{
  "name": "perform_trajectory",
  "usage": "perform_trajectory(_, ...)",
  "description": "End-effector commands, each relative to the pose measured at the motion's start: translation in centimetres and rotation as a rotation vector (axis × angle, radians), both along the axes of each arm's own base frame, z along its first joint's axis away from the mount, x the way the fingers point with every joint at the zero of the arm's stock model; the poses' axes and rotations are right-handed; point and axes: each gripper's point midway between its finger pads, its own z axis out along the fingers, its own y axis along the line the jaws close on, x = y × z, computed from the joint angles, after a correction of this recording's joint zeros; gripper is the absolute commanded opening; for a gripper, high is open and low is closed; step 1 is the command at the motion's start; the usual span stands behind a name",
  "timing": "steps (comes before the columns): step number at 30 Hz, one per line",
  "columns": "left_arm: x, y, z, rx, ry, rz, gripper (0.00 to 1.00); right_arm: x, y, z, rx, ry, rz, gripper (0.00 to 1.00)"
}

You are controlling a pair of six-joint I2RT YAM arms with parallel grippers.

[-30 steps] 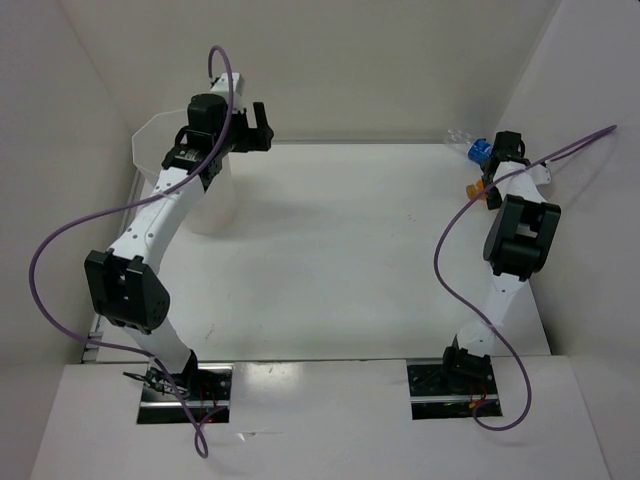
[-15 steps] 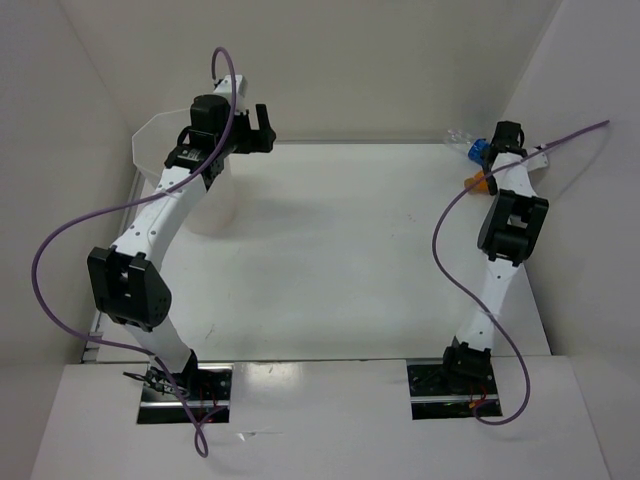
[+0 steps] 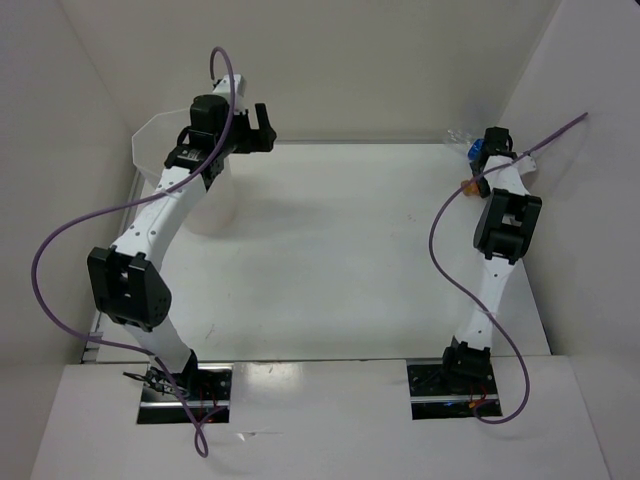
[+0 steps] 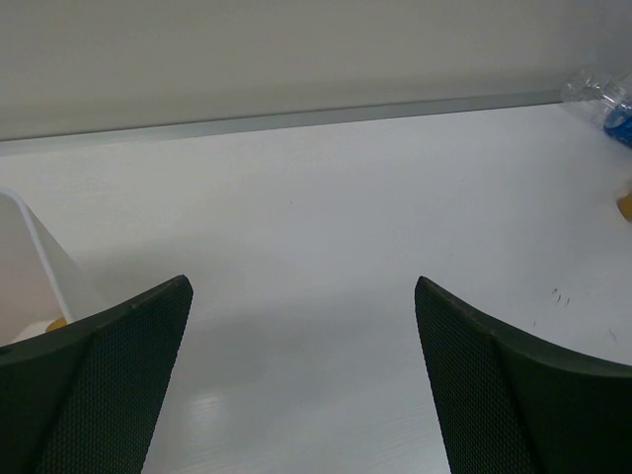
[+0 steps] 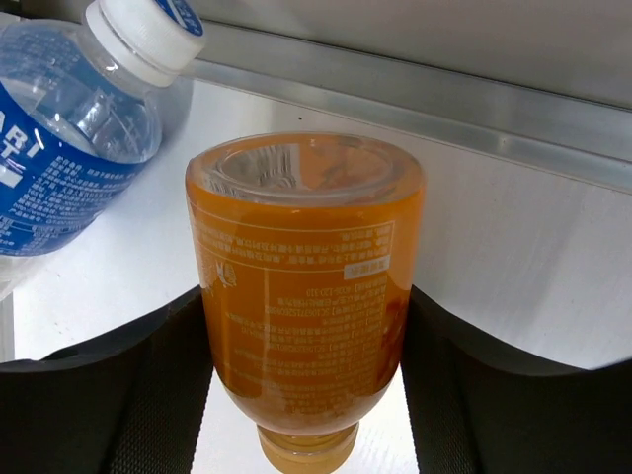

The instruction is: Put the plastic bottles in the bin

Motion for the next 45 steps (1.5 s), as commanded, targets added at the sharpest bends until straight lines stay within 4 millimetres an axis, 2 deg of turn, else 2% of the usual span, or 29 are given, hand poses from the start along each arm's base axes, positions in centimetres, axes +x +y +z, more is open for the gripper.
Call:
perform_trajectory(1, -0.9, 0.2, 2.0, -0.030, -0.037, -0.009, 1.00, -1.9, -0.3, -1.7, 0.038, 0.064, -0.010, 0.62)
perform_trajectory(4, -1.6, -0.5, 2.0, -0.042, -0.026, -0.053, 1.00, -0.9, -0.1, 1.4, 0.008, 0.008, 0.065, 0.59)
perform_trajectory(5, -1.7, -0.9, 2.0, -0.049, -0.024, -0.078, 1.00, -0.7, 0.9, 2.1, 0.014, -0.001, 0.113, 0.57)
perform_trajectory(6, -2.0, -1.5, 2.0, -0.059, -0.021, -0.112, 1.00, -0.4, 1.1, 5.0, -0.004, -0.052, 0.144, 0.57)
perform_trajectory(7, -2.7, -2.8, 2.1, -0.074, -0.019, -0.200, 1.00, 0.0, 2.2, 6.5, -0.025, -0.067, 0.225, 0.56)
perform_trajectory(8, -3.2, -3.5, 2.2, -0.079, -0.020, -0.250, 1.00, 0.4, 4.0, 7.3, 0.023, -0.120, 0.318, 0.54)
perform_trajectory(9, -4.3, -5.0, 2.9, -0.104, -0.026, -0.361, 1.00, 0.7, 5.9, 11.5, 0.015, -0.210, 0.399, 0.53)
perform_trajectory(10, -4.6, -5.8, 2.3, -0.120, -0.008, -0.413, 1.00, 0.8, 7.7, 13.3, 0.009, -0.255, 0.485, 0.53)
perform_trajectory(12, -5.9, -8.9, 1.6, -0.150, 0.008, -0.574, 1.00, 0.2, 12.0, 15.0, 0.041, -0.332, 0.637, 0.51)
perform_trajectory(13, -7.3, -10.7, 1.8, -0.186, 0.015, -0.699, 1.00, -0.5, 13.7, 18.0, 0.012, -0.374, 0.685, 0.51)
perform_trajectory(14, -7.5, -12.0, 1.1, -0.210, 0.036, -0.752, 1.00, -0.9, 16.9, 18.2, 0.015, -0.370, 0.749, 0.51)
perform_trajectory(16, -8.9, -15.0, 0.8, -0.229, 0.056, -0.861, 1.00, -1.6, 20.4, 20.6, -0.015, -0.395, 0.824, 0.51)
perform_trajectory(17, -8.7, -16.4, 0.6, -0.230, 0.076, -0.884, 1.00, -2.0, 23.7, 21.0, 0.004, -0.399, 0.877, 0.51)
perform_trajectory(18, -10.1, -18.6, 0.0, -0.232, 0.121, -0.929, 1.00, -2.3, 25.6, 21.5, 0.018, -0.413, 0.920, 0.51)
perform_trajectory(19, -10.2, -19.6, -0.2, -0.220, 0.123, -0.941, 1.00, -2.5, 27.0, 21.5, 0.032, -0.417, 0.938, 0.51)
perform_trajectory(20, -10.3, -20.8, -1.1, -0.220, 0.140, -0.961, 1.00, -3.1, 30.2, 22.2, 0.058, -0.434, 0.991, 0.51)
perform_trajectory(22, -10.4, -22.3, -0.8, -0.241, 0.142, -0.979, 1.00, -3.3, 32.9, 24.0, 0.036, -0.476, 1.040, 0.51)
perform_trajectory(23, -10.4, -23.2, -1.5, -0.248, 0.164, -0.987, 1.00, -4.0, 35.0, 23.8, 0.049, -0.468, 1.081, 0.51)
perform_trajectory(25, -10.2, -23.8, -1.7, -0.257, 0.188, -0.972, 1.00, -4.4, 37.0, 24.4, 0.080, -0.487, 1.104, 0.51)
perform_trajectory(26, -9.8, -24.3, -1.8, -0.245, 0.180, -0.952, 1.00, -5.2, 38.9, 24.5, 0.101, -0.490, 1.150, 0.51)
perform_trajectory(30, -9.5, -24.5, -2.0, -0.221, 0.175, -0.866, 1.00, -6.1, 41.4, 25.2, 0.107, -0.510, 1.185, 0.51)
perform_trajectory(32, -9.4, -23.9, -1.8, -0.210, 0.161, -0.831, 1.00, -6.6, 41.5, 26.2, 0.109, -0.530, 1.196, 0.51)
perform_trajectory(33, -9.1, -23.4, -2.7, -0.187, 0.171, -0.794, 1.00, -6.6, 41.5, 26.2, 0.109, -0.530, 1.196, 0.51)
perform_trajectory(36, -9.1, -21.9, -2.2, -0.142, 0.153, -0.721, 1.00, -7.2, 40.7, 25.9, 0.098, -0.495, 1.170, 0.51)
perform_trajectory(37, -9.1, -21.3, -3.0, -0.119, 0.169, -0.692, 1.00, -7.3, 40.7, 25.2, 0.103, -0.479, 1.169, 0.51)
perform_trajectory(40, -8.6, -20.2, -3.4, -0.085, 0.152, -0.624, 1.00, -8.2, 41.0, 26.7, 0.118, -0.533, 1.189, 0.50)
perform_trajectory(42, -8.0, -19.4, -3.4, -0.087, 0.151, -0.606, 1.00, -8.6, 41.5, 26.3, 0.145, -0.525, 1.218, 0.50)
perform_trajectory(43, -7.8, -19.8, -2.3, -0.109, 0.122, -0.617, 1.00, -8.8, 41.7, 26.3, 0.155, -0.526, 1.230, 0.50)
perform_trajectory(45, -7.3, -20.2, -2.3, -0.136, 0.120, -0.648, 1.00, -9.2, 42.5, 26.3, 0.194, -0.537, 1.259, 0.50)
